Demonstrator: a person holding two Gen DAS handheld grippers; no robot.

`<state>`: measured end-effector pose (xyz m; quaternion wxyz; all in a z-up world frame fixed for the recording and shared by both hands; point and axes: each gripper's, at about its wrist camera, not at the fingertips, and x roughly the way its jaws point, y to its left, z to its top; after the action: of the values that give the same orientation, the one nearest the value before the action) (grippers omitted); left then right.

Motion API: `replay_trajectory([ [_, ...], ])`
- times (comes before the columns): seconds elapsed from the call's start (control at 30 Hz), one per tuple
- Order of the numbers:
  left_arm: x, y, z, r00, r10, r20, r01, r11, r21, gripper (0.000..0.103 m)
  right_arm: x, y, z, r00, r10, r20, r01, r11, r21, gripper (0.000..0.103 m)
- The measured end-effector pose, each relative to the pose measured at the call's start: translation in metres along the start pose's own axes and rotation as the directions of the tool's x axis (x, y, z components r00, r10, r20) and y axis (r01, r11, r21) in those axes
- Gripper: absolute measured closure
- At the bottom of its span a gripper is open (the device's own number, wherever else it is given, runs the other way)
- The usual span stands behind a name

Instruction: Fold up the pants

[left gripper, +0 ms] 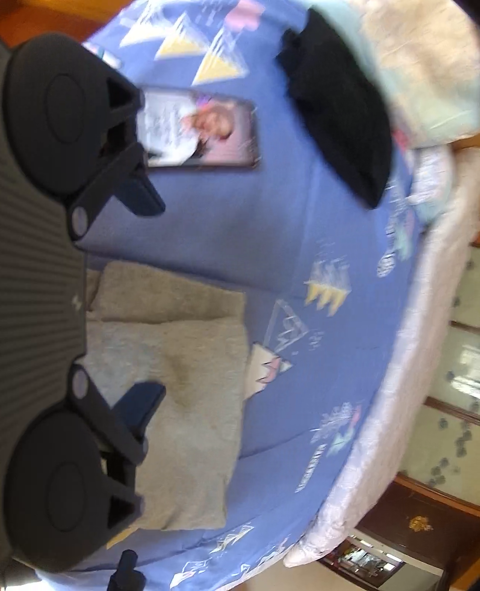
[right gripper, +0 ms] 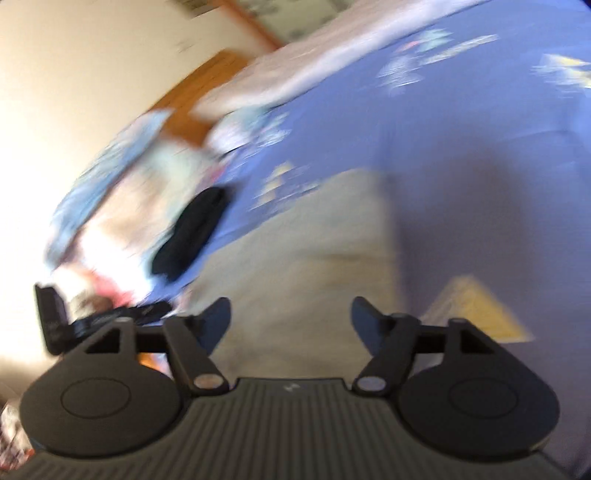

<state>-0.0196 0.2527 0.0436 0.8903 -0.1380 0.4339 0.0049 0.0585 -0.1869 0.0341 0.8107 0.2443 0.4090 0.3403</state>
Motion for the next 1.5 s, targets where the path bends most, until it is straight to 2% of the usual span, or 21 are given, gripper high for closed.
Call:
replay_trajectory([
  [0.1, 0.02, -0.003, 0.0, 0.998, -0.032, -0.049, 0.033, 0.999, 0.007, 0.0, 0.003, -0.027, 0.002, 0.998, -0.07, -0.002, 0.07, 0.995, 0.069, 0.023],
  [0.2, 0.033, -0.016, -0.006, 0.993, -0.085, -0.086, 0.088, 0.995, 0.04, 0.002, 0.023, -0.04, 0.004, 0.997, -0.071, -0.044, 0.076, 0.991, 0.113, 0.023],
  [0.27, 0.044, -0.025, -0.016, 0.988, -0.089, -0.125, 0.095, 0.995, 0.04, 0.015, 0.044, -0.039, 0.006, 0.995, -0.056, -0.085, 0.064, 0.992, 0.105, 0.023],
  [0.3, 0.049, -0.028, -0.02, 0.987, -0.09, -0.134, 0.095, 0.995, 0.033, 0.017, 0.055, -0.038, 0.006, 0.993, -0.042, -0.106, 0.052, 0.994, 0.094, 0.023],
  [0.33, 0.047, -0.032, -0.025, 0.992, -0.069, -0.107, 0.074, 0.996, 0.046, 0.023, 0.064, -0.033, 0.006, 0.994, -0.033, -0.106, 0.041, 0.997, 0.069, 0.024],
  [0.4, 0.043, -0.039, -0.024, 0.992, -0.075, -0.1, 0.078, 0.997, 0.023, 0.053, 0.078, -0.021, 0.011, 0.989, -0.055, -0.137, 0.057, 0.998, 0.01, 0.057],
  [0.43, 0.039, -0.041, -0.019, 0.991, -0.091, -0.097, 0.09, 0.996, -0.01, 0.058, 0.082, -0.016, 0.014, 0.986, -0.081, -0.148, 0.081, 0.997, -0.001, 0.06],
  [0.47, 0.035, -0.044, -0.014, 0.991, -0.099, -0.085, 0.098, 0.995, -0.023, 0.062, 0.078, -0.011, 0.019, 0.986, -0.086, -0.142, 0.083, 0.996, -0.024, 0.074],
  [0.5, 0.031, -0.05, -0.007, 0.992, -0.108, -0.067, 0.106, 0.994, -0.028, 0.063, 0.072, -0.002, 0.024, 0.989, -0.091, -0.12, 0.082, 0.994, -0.075, 0.077],
  [0.63, 0.025, -0.084, 0.025, 0.977, -0.214, 0.012, 0.214, 0.977, -0.002, 0.064, 0.026, 0.031, 0.046, 0.992, -0.101, 0.078, 0.12, 0.951, -0.286, 0.08],
  [0.77, 0.037, -0.136, 0.054, 0.949, -0.307, 0.07, 0.303, 0.951, 0.061, 0.063, -0.029, 0.025, 0.071, 0.94, -0.152, 0.305, 0.257, 0.905, -0.34, 0.08],
  [0.87, 0.067, -0.171, 0.062, 0.933, -0.359, 0.021, 0.356, 0.932, 0.072, 0.062, -0.058, 0.002, 0.079, 0.898, -0.217, 0.384, 0.341, 0.892, -0.295, 0.08],
  [0.93, 0.097, -0.194, 0.059, 0.94, -0.34, -0.031, 0.341, 0.936, 0.091, 0.059, -0.066, -0.02, 0.077, 0.876, -0.279, 0.393, 0.398, 0.879, -0.262, 0.08],
  [1.03, 0.148, -0.227, 0.034, 0.977, -0.161, -0.139, 0.186, 0.965, 0.185, 0.049, -0.051, -0.06, 0.072, 0.85, -0.411, 0.329, 0.485, 0.855, -0.184, 0.077],
  [1.07, 0.158, -0.233, 0.027, 0.985, -0.115, -0.126, 0.141, 0.964, 0.226, 0.034, -0.039, -0.077, 0.071, 0.836, -0.479, 0.267, 0.528, 0.834, -0.159, 0.069],
  [1.1, 0.155, -0.236, 0.02, 0.993, -0.091, -0.074, 0.108, 0.959, 0.261, 0.025, -0.028, -0.095, 0.069, 0.805, -0.561, 0.194, 0.588, 0.798, -0.131, 0.066],
  [1.13, 0.153, -0.238, 0.015, 0.996, -0.072, -0.047, 0.082, 0.953, 0.293, 0.025, -0.025, -0.11, 0.065, 0.789, -0.595, 0.155, 0.611, 0.786, -0.095, 0.063],
  [1.2, 0.143, -0.236, 0.011, 0.997, -0.061, -0.043, 0.072, 0.949, 0.307, 0.025, -0.043, -0.123, 0.058, 0.809, -0.56, 0.181, 0.567, 0.824, 0.018, 0.04],
  [1.27, 0.131, -0.229, 0.016, 0.997, -0.063, -0.046, 0.074, 0.951, 0.302, 0.025, -0.057, -0.127, 0.057, 0.825, -0.536, 0.18, 0.532, 0.843, 0.078, 0.038],
  [1.37, 0.101, -0.223, 0.01, 0.999, -0.051, -0.005, 0.05, 0.955, 0.292, 0.025, -0.074, -0.124, 0.047, 0.827, -0.523, 0.203, 0.512, 0.852, 0.111, 0.038],
  [1.5, 0.081, -0.214, 0.007, 1.0, -0.024, 0.011, 0.021, 0.964, 0.266, 0.025, -0.082, -0.119, 0.029, 0.848, -0.49, 0.2, 0.458, 0.869, 0.188, 0.038],
])
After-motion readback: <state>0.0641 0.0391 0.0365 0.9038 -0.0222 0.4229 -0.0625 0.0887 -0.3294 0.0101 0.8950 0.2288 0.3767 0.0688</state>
